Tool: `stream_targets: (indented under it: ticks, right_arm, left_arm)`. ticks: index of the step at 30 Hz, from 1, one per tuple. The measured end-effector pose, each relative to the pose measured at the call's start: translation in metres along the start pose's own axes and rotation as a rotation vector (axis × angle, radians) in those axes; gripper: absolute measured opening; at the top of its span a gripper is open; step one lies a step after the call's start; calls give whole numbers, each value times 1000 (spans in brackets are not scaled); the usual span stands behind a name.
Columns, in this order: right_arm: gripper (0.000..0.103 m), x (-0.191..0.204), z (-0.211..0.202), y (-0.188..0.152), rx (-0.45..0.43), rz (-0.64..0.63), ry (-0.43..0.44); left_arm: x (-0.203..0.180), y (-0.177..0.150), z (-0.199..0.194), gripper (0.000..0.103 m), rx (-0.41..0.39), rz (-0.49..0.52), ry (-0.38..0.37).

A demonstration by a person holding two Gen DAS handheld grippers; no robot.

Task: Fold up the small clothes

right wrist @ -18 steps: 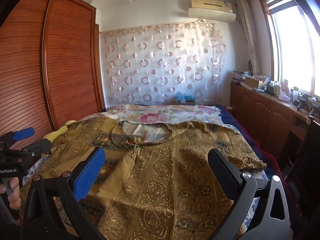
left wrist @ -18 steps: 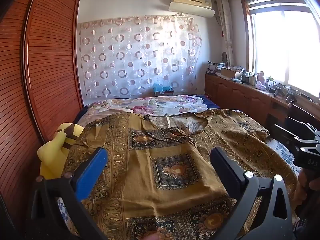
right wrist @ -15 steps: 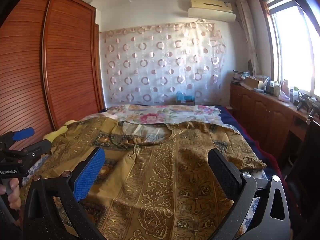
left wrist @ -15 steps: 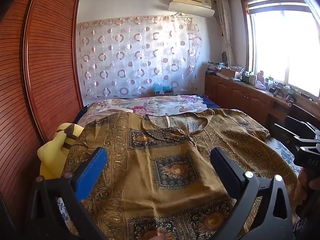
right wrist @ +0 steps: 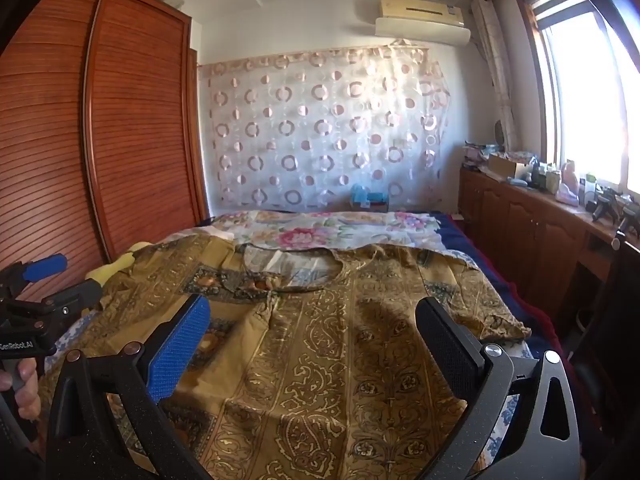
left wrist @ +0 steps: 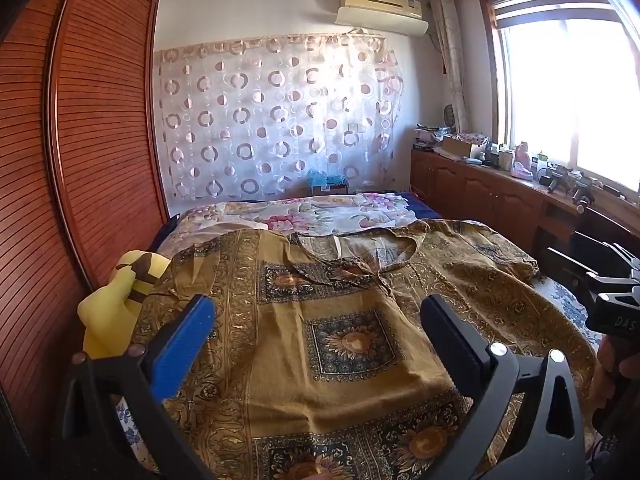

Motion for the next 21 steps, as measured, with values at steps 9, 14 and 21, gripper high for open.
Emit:
stream_targets:
  ticks: [9, 14, 21]
  right_arm:
    - [103, 1, 0, 0, 0, 0, 0]
    - [103, 1, 0, 0, 0, 0, 0]
    - [103, 1, -1, 0, -1, -1, 0]
  left_arm:
    - [0, 2, 0, 103, -3, 3, 1]
    - [0, 2, -1, 103, -5, 4, 1]
    - [0, 3, -2, 103, -7, 3, 1]
Point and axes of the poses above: each gripper's, at about its wrist camera, not at the fingertips, and z roughly the way its jaws point, x to its left, y to its top, the point moved 8 cm from there along z, roughly the way its jaws point, and after that the axes turned 11 degrees about -z, right-handed, at the moved point
